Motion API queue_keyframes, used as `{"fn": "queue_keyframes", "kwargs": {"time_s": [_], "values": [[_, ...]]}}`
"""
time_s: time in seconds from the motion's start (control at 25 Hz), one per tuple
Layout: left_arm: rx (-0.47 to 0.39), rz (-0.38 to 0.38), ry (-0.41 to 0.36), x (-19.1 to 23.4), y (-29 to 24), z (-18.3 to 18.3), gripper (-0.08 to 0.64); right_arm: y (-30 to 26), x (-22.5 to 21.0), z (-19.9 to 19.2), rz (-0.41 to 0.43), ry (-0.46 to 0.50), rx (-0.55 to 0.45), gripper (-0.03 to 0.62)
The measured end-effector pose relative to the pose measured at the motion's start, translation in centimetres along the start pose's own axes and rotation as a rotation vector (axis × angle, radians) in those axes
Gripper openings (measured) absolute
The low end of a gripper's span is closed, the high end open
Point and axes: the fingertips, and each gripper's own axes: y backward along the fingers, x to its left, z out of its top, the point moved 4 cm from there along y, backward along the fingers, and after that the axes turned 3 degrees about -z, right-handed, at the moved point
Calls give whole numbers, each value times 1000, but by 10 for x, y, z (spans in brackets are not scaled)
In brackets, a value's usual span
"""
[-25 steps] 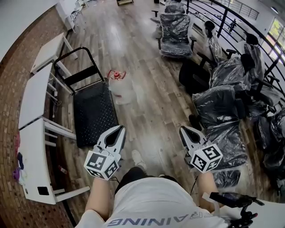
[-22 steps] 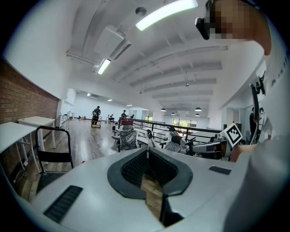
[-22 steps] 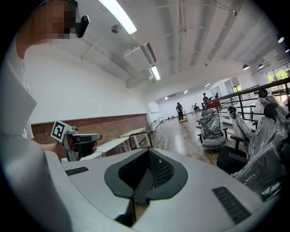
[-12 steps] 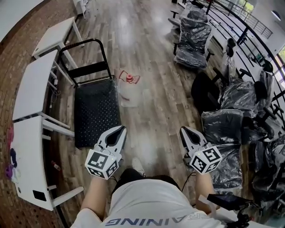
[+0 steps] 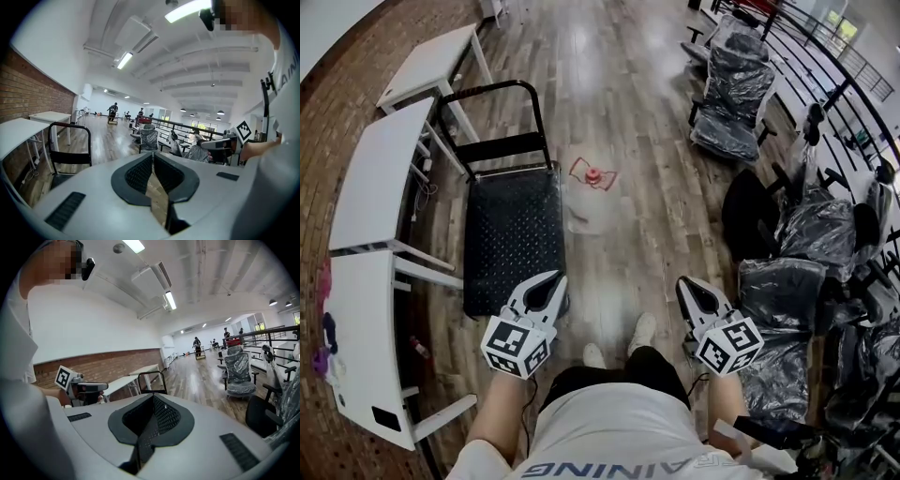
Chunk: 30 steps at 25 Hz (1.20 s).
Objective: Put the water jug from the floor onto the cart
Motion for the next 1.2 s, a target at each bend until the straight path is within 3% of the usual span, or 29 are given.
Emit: {"fn": "queue_keyframes", "kwargs": {"time_s": [0.32, 0.72, 0.92, 1.2], "values": [[-28, 79, -12, 24, -60, 33, 15, -69, -56, 33, 96, -49, -12, 6], [-74, 214, -13, 50, -145, 86, 15, -161, -135, 90, 248, -10, 1, 6], [-111, 245, 5, 58, -164, 95, 15, -196, -153, 101, 320, 8, 26, 6], [-73, 299, 31, 91, -176, 87, 15, -247, -151, 104, 381, 7, 61, 6]]}}
